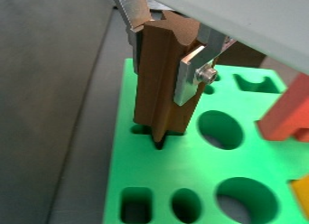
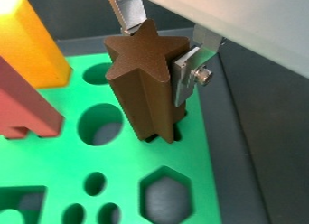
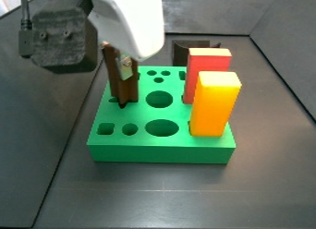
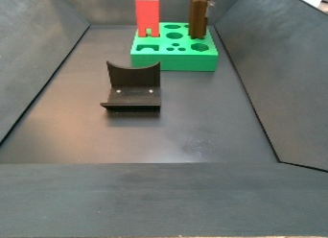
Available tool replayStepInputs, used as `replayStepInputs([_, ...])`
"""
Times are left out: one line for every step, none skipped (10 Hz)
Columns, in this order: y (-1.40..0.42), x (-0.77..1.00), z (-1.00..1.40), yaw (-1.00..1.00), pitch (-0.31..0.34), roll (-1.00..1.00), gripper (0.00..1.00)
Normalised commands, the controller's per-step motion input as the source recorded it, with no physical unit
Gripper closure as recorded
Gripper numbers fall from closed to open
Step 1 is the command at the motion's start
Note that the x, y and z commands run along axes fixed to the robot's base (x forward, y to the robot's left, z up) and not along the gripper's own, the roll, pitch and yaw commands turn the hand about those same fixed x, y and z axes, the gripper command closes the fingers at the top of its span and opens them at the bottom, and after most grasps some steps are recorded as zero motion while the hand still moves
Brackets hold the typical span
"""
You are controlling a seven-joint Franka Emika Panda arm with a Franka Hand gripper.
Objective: Pick up the star object. Move up. Place the star object on the fixture. Regrasp the star object. Move to above the board. Insert the star object.
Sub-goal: Insert the star object.
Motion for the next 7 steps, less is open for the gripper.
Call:
replayStepInputs([0.0,-0.31,-0.3,0.41,-0.09,0.08,1.0])
replayStepInputs([0.0,-0.18,-0.19,0.45,-0.076,0.03,1.0])
replayStepInputs([-0.05,-0.13,-0.22,0.64,-0.046,0.09,1.0])
replayStepInputs([-0.11,0.0,-0.09,0.71,-0.05,0.0,1.0])
replayStepInputs([0.0,0.02,-0.08,0.0,0.0,0.0,1.0])
replayStepInputs([-0.23,0.2,-0.12,0.18,0.0,0.0,1.0])
replayStepInputs([-0.11,0.01,-0.01,0.06,0.0,0.0,1.0])
